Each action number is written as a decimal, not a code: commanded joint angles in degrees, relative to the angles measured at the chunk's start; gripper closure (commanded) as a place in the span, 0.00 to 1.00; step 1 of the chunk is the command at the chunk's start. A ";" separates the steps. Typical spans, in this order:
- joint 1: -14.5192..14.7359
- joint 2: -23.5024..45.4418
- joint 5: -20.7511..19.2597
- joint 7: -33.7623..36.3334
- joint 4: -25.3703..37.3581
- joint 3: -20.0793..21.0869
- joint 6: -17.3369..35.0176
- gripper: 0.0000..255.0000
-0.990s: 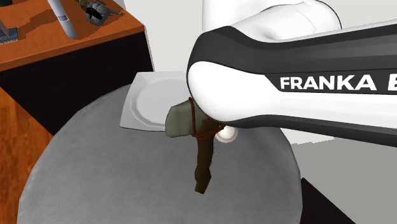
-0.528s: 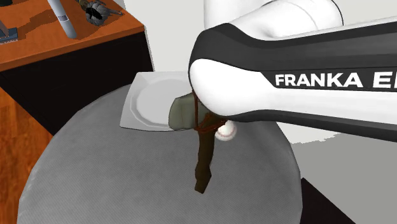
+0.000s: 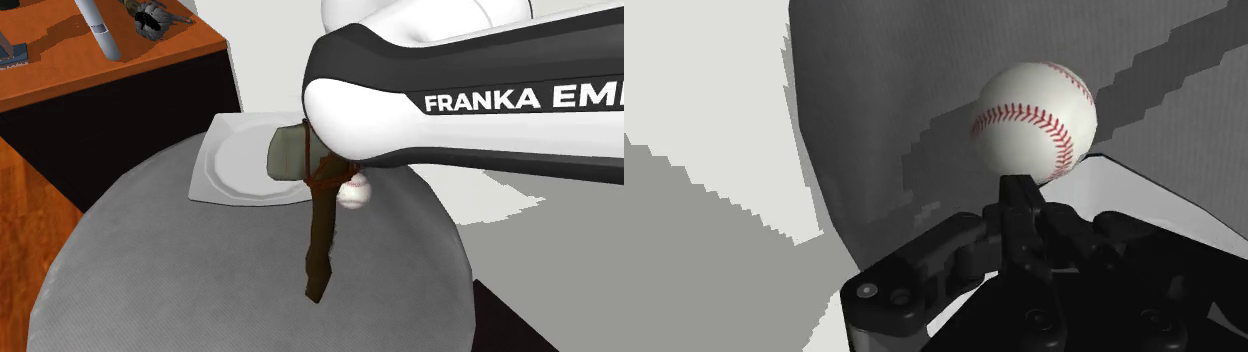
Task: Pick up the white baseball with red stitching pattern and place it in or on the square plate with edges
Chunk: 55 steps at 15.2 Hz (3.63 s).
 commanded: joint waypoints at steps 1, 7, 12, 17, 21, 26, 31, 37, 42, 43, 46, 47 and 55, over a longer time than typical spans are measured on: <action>0.06 0.19 -0.11 0.02 -0.34 0.14 0.00 0.00; 7.79 -10.08 16.82 -21.04 -17.27 -11.66 16.52 0.00; 5.13 -6.87 19.42 -22.81 -18.03 -8.23 20.50 0.00; -4.83 -7.95 26.40 -27.84 -17.60 1.82 19.10 0.00; -8.37 -8.93 28.80 -29.84 -17.49 5.04 18.06 1.00; -7.56 -13.13 29.87 -31.20 -20.98 3.50 16.82 1.00; -8.03 -16.41 35.75 -31.44 -19.89 3.81 18.91 0.00; -8.86 -15.34 31.31 -34.12 -20.88 6.26 17.71 0.00; -15.64 -13.99 37.60 -38.43 -20.83 14.04 19.48 0.00; -17.62 -14.64 39.33 -39.65 -20.65 15.98 18.81 0.00; -22.12 -16.36 43.31 -42.45 -20.21 20.30 17.06 0.00; -23.47 -16.94 44.51 -43.29 -20.08 21.56 16.48 0.00; -26.93 -17.38 42.25 -40.67 -15.66 23.31 12.85 1.00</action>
